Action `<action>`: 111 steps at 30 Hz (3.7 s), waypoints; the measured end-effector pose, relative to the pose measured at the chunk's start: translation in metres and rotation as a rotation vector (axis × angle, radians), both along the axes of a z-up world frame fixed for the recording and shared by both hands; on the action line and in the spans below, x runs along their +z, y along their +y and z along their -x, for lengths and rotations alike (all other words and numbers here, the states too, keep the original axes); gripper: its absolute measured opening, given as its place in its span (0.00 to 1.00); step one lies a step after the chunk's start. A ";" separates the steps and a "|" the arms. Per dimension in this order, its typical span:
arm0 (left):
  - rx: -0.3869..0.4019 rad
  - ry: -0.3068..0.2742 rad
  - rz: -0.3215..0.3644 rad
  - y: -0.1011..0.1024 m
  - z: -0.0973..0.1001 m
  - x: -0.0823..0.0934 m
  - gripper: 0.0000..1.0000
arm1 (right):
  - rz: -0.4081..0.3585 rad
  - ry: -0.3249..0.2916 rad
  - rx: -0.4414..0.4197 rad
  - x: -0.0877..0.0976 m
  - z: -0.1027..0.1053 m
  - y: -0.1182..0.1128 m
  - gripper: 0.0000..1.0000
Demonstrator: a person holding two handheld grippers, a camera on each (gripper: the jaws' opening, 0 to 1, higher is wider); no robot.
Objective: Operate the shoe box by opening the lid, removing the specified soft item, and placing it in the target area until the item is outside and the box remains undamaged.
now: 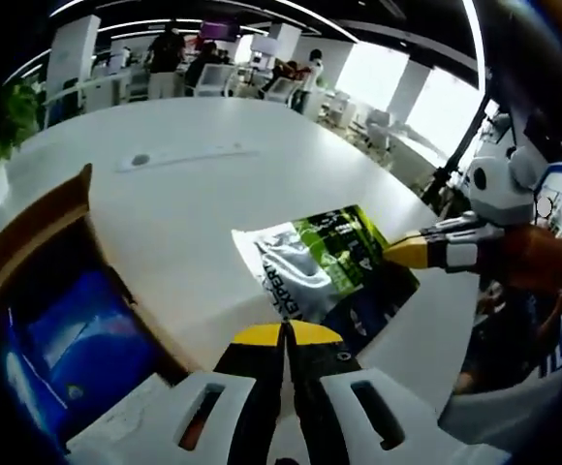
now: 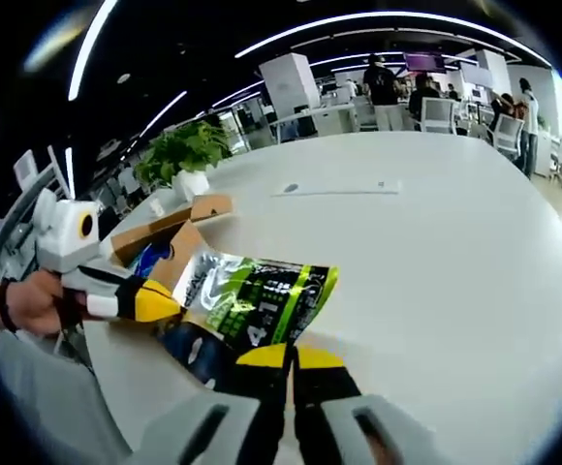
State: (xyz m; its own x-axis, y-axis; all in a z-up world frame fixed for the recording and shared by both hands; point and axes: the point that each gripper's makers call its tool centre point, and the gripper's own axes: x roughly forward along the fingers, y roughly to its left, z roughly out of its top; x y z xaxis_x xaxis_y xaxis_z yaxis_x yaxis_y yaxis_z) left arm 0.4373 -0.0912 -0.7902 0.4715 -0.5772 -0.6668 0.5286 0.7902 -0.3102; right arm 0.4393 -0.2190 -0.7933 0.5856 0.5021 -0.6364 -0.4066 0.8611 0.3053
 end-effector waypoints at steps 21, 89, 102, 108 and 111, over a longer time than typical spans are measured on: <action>-0.012 -0.045 -0.082 0.000 0.007 -0.007 0.00 | -0.003 0.037 0.022 -0.022 0.004 0.002 0.00; 0.057 0.044 -0.157 -0.004 0.013 -0.053 0.01 | 0.015 0.091 0.007 -0.055 0.013 -0.007 0.00; 0.063 0.057 -0.174 0.001 0.016 -0.058 0.03 | 0.015 0.092 -0.003 -0.056 0.015 -0.008 0.01; 0.062 0.059 -0.175 0.002 0.016 -0.057 0.03 | 0.011 0.092 -0.008 -0.055 0.015 -0.007 0.03; 0.060 0.064 -0.170 0.001 0.017 -0.057 0.05 | 0.014 0.092 -0.007 -0.055 0.015 -0.007 0.04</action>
State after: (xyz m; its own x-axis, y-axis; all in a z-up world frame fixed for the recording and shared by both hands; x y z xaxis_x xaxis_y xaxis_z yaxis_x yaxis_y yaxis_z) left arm 0.4208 -0.0900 -0.8474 0.4551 -0.4256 -0.7822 0.4626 0.8636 -0.2007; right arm 0.4242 -0.2259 -0.8485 0.5277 0.4890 -0.6945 -0.3717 0.8682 0.3289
